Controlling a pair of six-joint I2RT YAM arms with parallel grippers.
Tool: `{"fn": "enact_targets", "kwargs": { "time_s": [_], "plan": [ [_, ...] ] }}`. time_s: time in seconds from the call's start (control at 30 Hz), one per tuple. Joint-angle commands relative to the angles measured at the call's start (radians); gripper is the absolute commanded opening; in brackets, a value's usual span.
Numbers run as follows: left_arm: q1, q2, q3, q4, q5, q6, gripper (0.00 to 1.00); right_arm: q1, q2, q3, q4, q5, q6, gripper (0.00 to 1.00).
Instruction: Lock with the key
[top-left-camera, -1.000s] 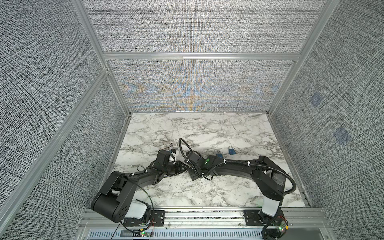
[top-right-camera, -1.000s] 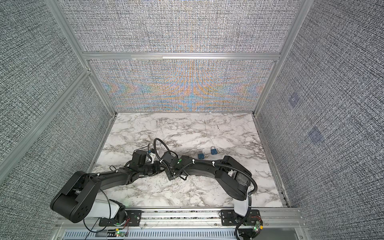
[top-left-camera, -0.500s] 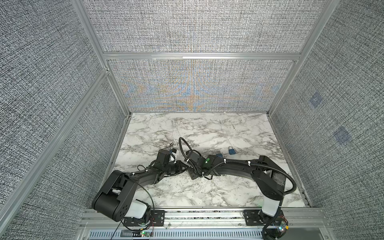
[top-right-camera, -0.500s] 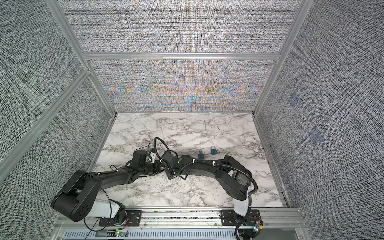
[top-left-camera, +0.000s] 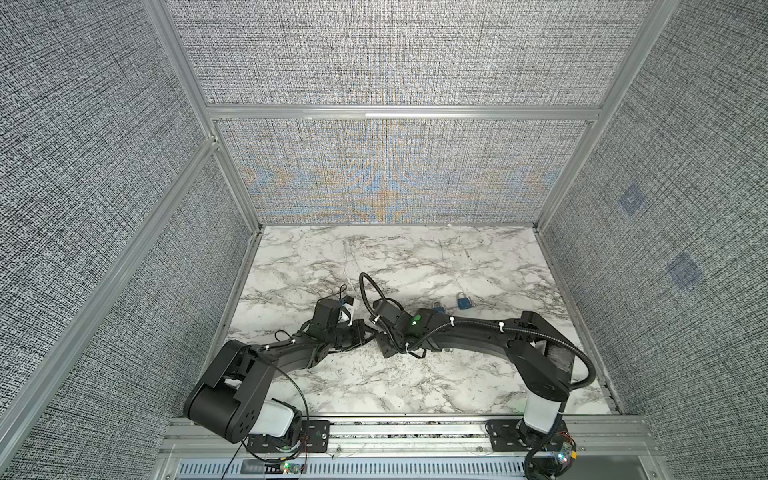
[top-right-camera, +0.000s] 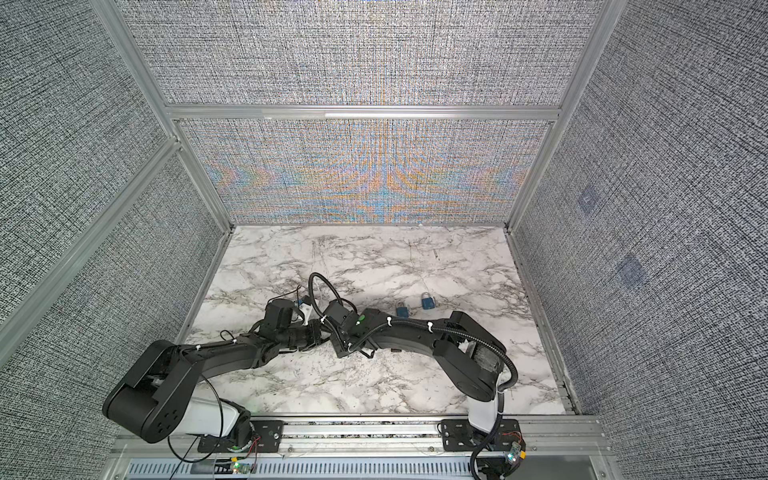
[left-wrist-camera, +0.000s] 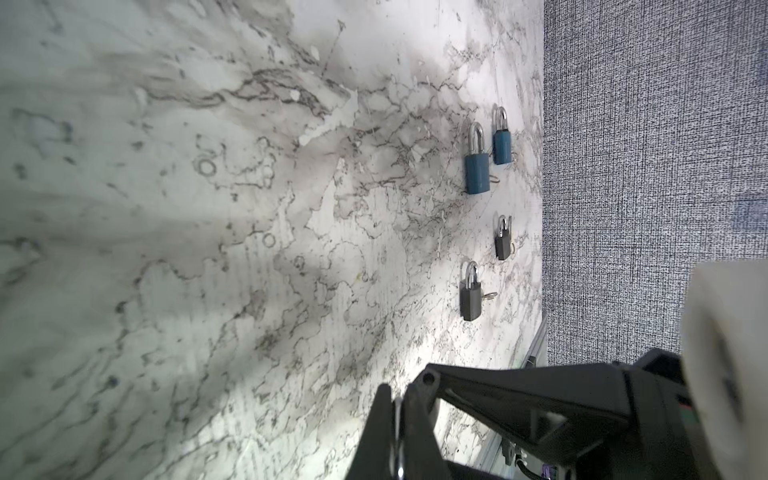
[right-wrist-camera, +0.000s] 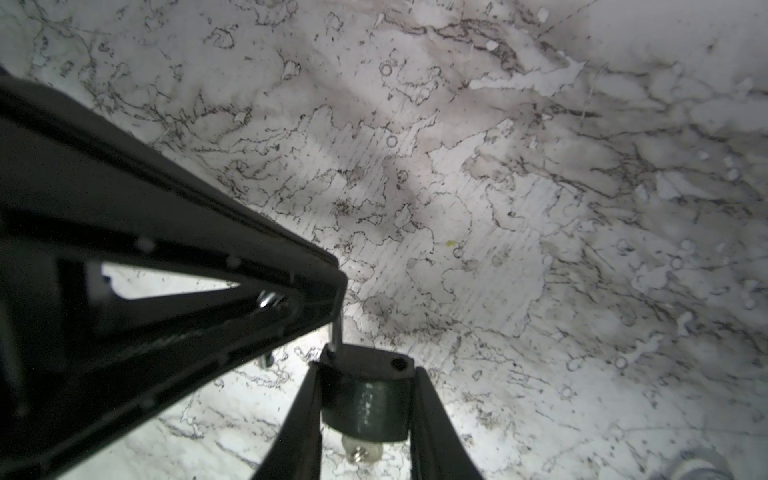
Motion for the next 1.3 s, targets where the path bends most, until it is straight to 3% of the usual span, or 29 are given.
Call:
{"fn": "enact_targets", "kwargs": {
  "time_s": [0.0, 0.13, 0.4, 0.67, 1.03, 1.27],
  "plan": [
    [0.000, -0.011, -0.007, 0.015, -0.004, -0.010, 0.00, -0.011, -0.021, -0.004, 0.045, -0.016, 0.008, 0.30],
    [-0.002, -0.054, -0.007, 0.055, -0.006, -0.066, 0.00, -0.040, -0.098, -0.104, 0.170, -0.076, 0.027, 0.43],
    [-0.006, -0.183, 0.063, -0.016, -0.063, -0.106, 0.00, -0.094, -0.332, -0.315, 0.405, -0.144, -0.001, 0.44],
    [-0.011, -0.251, 0.138, -0.061, -0.088, -0.136, 0.00, -0.101, -0.414, -0.388, 0.552, -0.151, -0.056, 0.44],
    [-0.038, -0.262, 0.184, -0.070, -0.084, -0.163, 0.00, -0.137, -0.413, -0.372, 0.630, -0.127, -0.091, 0.35],
    [-0.042, -0.270, 0.195, -0.067, -0.090, -0.170, 0.00, -0.144, -0.397, -0.370, 0.649, -0.149, -0.095, 0.21]
  ]
}}
